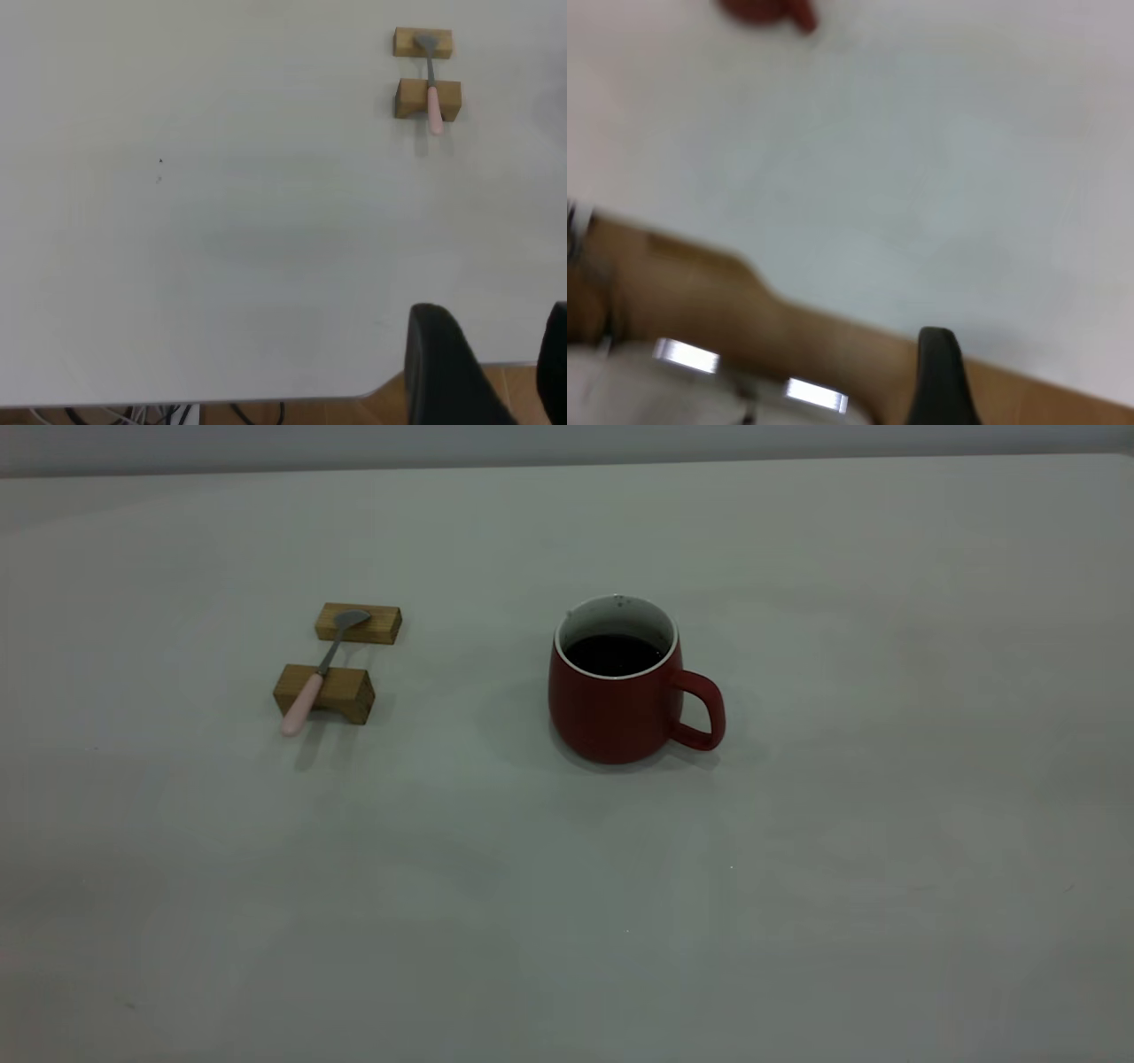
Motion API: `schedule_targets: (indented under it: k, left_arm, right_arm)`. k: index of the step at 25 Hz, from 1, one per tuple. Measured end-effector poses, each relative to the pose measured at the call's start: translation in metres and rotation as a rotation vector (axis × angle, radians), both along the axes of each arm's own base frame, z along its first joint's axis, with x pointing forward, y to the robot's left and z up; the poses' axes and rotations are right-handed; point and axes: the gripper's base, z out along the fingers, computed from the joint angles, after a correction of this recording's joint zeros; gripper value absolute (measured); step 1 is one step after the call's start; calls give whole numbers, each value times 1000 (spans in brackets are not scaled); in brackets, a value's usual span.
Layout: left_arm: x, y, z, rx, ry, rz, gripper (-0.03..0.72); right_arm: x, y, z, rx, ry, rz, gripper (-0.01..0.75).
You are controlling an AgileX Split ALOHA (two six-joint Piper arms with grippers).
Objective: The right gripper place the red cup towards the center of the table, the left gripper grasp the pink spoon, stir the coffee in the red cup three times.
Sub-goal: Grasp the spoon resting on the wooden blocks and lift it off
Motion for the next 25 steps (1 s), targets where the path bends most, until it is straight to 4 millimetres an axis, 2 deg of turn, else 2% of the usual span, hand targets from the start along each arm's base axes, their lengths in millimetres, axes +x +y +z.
schedule_targets:
  k: [4, 8, 11, 17, 25]
  left_arm:
    - [0, 0, 0, 0, 0, 0, 342]
    - [0, 0, 0, 0, 0, 0, 342]
    - [0, 0, 0, 0, 0, 0, 342]
    - [0, 0, 0, 0, 0, 0, 342]
    - [0, 0, 0, 0, 0, 0, 342]
  right_arm:
    - [-27, -7, -15, -3, -111, -107, 592]
    - [-40, -10, -28, 6, -170, -181, 592]
    - [-45, -11, -34, 6, -203, -206, 592]
    - [-56, -11, -34, 8, -281, -249, 592]
    - [-56, -11, -34, 9, -286, -252, 592]
